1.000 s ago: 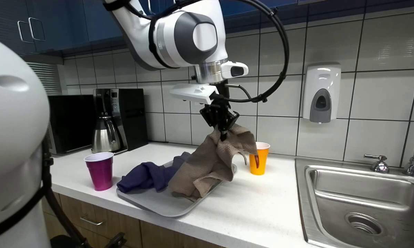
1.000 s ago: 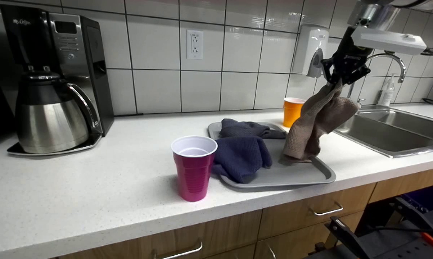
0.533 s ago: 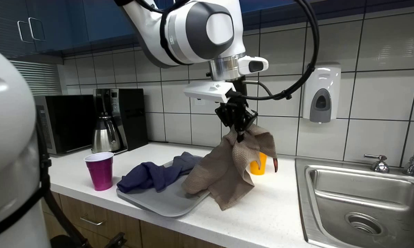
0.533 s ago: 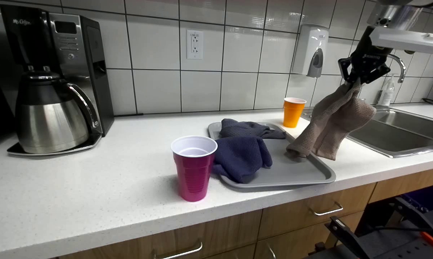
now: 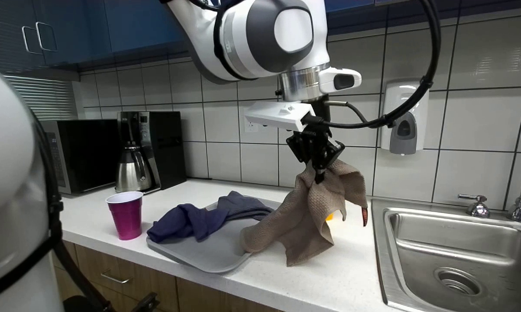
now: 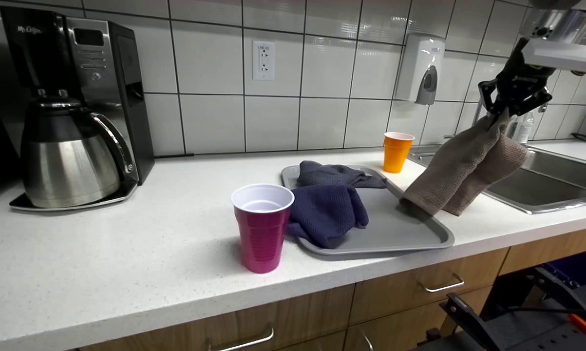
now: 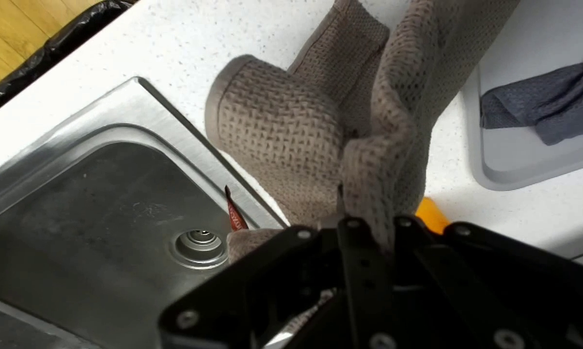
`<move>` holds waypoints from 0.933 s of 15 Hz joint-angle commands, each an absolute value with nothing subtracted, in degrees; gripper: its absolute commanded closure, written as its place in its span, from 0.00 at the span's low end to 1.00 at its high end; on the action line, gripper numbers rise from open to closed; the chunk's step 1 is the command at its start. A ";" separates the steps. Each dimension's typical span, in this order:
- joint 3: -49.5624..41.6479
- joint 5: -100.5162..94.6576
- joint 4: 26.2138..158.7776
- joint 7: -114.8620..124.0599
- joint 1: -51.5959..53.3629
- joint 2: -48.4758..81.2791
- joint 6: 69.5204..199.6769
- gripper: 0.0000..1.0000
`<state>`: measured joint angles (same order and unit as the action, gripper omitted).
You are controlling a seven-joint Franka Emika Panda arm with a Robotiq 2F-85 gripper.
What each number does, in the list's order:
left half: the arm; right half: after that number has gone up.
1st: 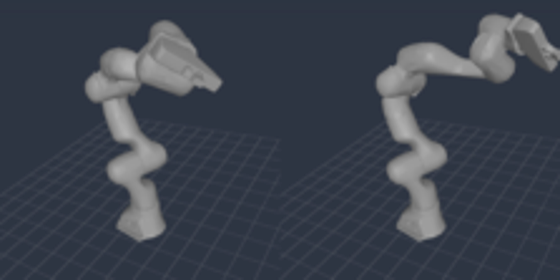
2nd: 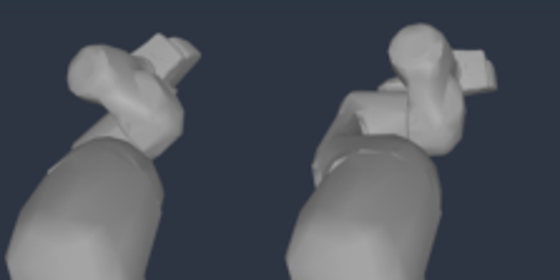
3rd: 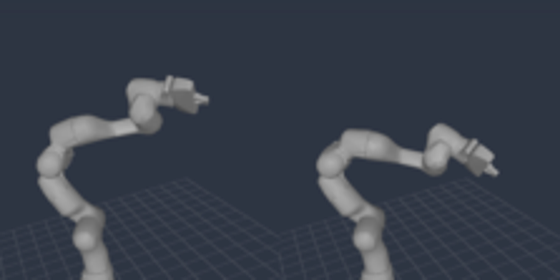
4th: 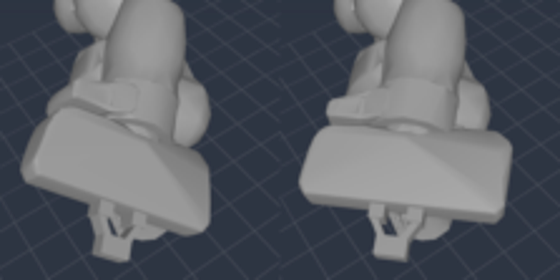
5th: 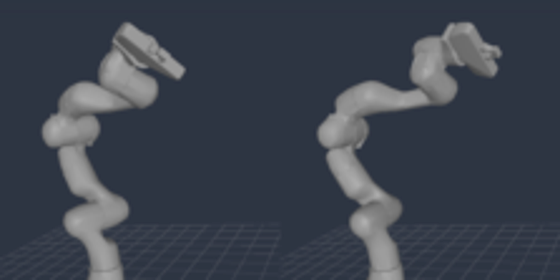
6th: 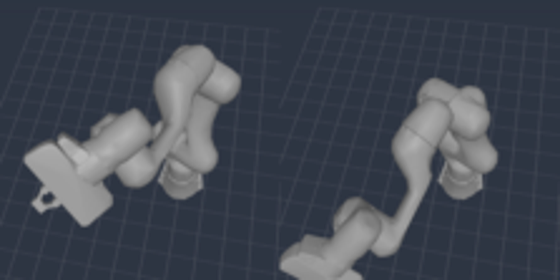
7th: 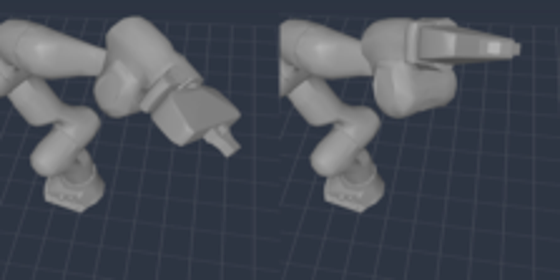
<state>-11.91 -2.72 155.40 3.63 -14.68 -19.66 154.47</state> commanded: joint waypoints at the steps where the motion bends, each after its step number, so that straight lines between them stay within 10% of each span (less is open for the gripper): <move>1: -12.55 -3.39 154.32 1.96 -16.21 -19.15 153.26 0.99; 14: -12.83 -3.12 150.87 2.75 -15.41 -12.44 154.61 0.99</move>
